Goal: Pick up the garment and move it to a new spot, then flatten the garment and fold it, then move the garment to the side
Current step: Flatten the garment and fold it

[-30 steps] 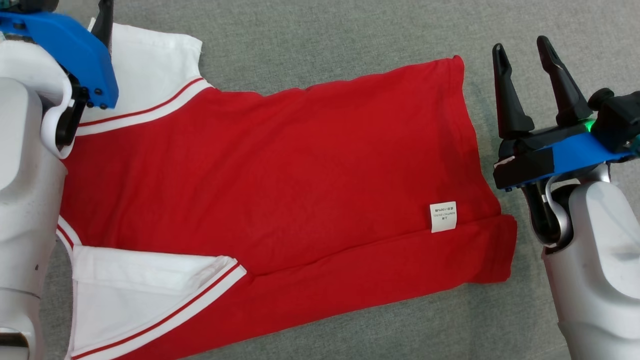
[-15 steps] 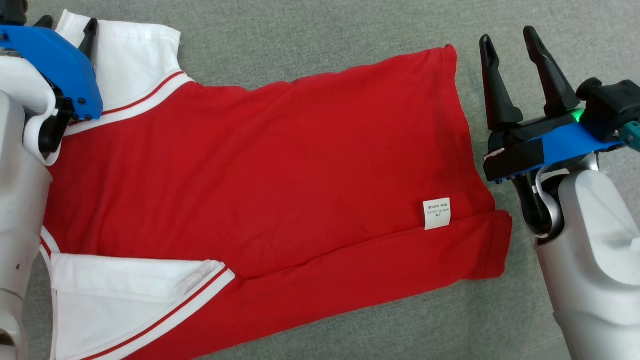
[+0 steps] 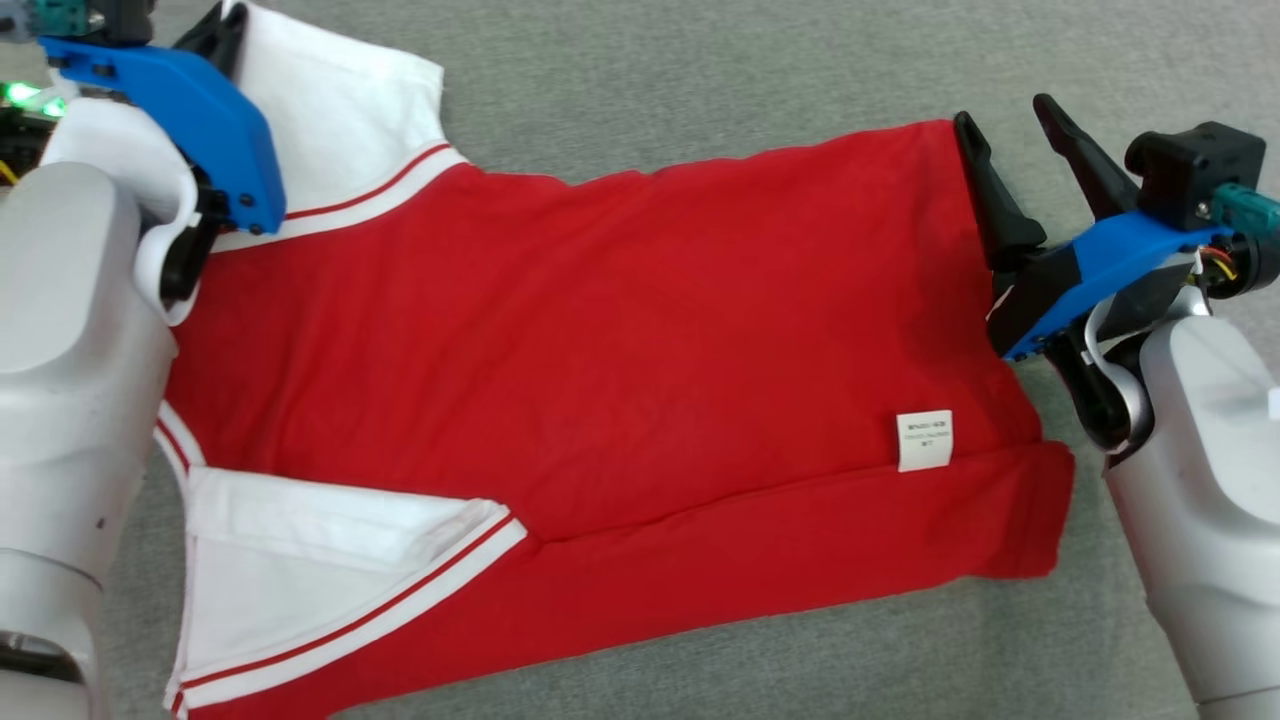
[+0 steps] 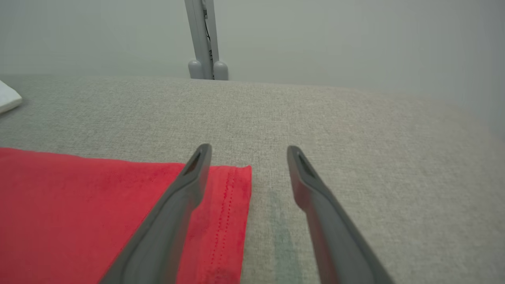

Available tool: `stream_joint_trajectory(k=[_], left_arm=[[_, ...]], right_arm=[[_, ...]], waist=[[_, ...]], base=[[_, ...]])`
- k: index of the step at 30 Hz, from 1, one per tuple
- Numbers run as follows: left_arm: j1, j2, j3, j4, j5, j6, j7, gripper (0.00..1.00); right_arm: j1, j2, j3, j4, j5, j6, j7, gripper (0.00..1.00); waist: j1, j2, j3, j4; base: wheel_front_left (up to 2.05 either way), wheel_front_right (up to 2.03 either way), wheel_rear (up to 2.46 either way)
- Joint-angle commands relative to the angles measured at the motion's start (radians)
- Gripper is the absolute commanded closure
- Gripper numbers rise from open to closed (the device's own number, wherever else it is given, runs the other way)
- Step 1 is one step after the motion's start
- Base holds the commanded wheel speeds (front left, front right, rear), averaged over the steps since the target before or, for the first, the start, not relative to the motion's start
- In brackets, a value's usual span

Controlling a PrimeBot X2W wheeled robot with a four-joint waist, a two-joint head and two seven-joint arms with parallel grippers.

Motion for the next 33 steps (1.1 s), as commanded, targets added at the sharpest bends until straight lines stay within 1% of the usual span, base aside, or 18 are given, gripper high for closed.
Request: stream_joint_trajectory(k=[1,9,10,11,12,15,18,23,25,30,33], left_arm=[[-0.016,-0.010,-0.014,-0.007,-0.010,0.000,-0.013,1.00],[-0.032,-0.032,-0.071,-0.022,-0.046,0.000,-0.060,1.00],[-0.032,-0.035,-0.076,-0.024,-0.051,0.000,-0.065,1.00],[-0.031,-0.037,-0.081,-0.026,-0.056,0.000,-0.071,1.00],[-0.032,-0.037,-0.087,-0.027,-0.060,0.000,-0.076,1.00],[-0.029,-0.041,-0.103,-0.033,-0.075,0.000,-0.098,1.00],[-0.015,-0.042,-0.112,-0.043,-0.095,0.000,-0.124,1.00],[0.029,-0.032,-0.125,-0.080,-0.130,0.000,-0.175,1.00],[0.043,-0.028,-0.127,-0.093,-0.136,0.000,-0.187,1.00],[0.131,0.001,-0.137,-0.176,-0.160,0.000,-0.237,1.00],[0.205,0.022,-0.134,-0.240,-0.171,0.010,-0.263,1.00]], right_arm=[[-0.022,-0.019,0.008,0.030,0.004,0.000,0.018,0.00],[-0.075,-0.049,0.057,0.173,0.013,0.000,0.054,0.00],[-0.080,-0.051,0.063,0.190,0.019,0.000,0.058,0.05],[-0.087,-0.053,0.073,0.204,0.023,0.000,0.062,0.89],[-0.088,-0.056,0.078,0.217,0.026,0.000,0.060,1.00],[-0.100,-0.061,0.082,0.244,0.041,0.000,0.040,1.00],[-0.112,-0.068,0.076,0.262,0.047,0.000,-0.003,1.00],[-0.097,-0.068,0.070,0.297,0.036,0.000,-0.079,1.00],[-0.089,-0.067,0.072,0.305,0.036,0.000,-0.089,1.00],[-0.045,-0.073,0.075,0.316,0.041,0.000,-0.152,1.00],[-0.013,-0.077,0.065,0.317,0.045,0.000,-0.182,1.00]], waist=[[0.0000,0.0000,0.005,0.019],[0.0000,0.0000,0.008,0.073],[0.0000,0.0000,0.007,0.078],[0.0000,0.0000,0.005,0.082],[0.0000,0.0000,0.003,0.086],[0.0000,0.0000,-0.009,0.094],[0.0000,0.0000,-0.029,0.102],[0.0000,0.0000,-0.071,0.117],[0.0000,0.0000,-0.080,0.120],[0.0000,0.0000,-0.122,0.139],[0.0000,0.0000,-0.147,0.149]], base=[[0.00,0.00,0.00],[0.00,0.00,0.00],[0.00,0.00,0.00],[0.00,0.00,0.00],[0.00,0.00,0.00],[0.00,0.00,0.00],[0.00,0.00,0.00],[0.00,0.00,0.00],[0.00,0.00,0.00],[0.00,0.00,0.00],[0.00,0.00,0.00]])
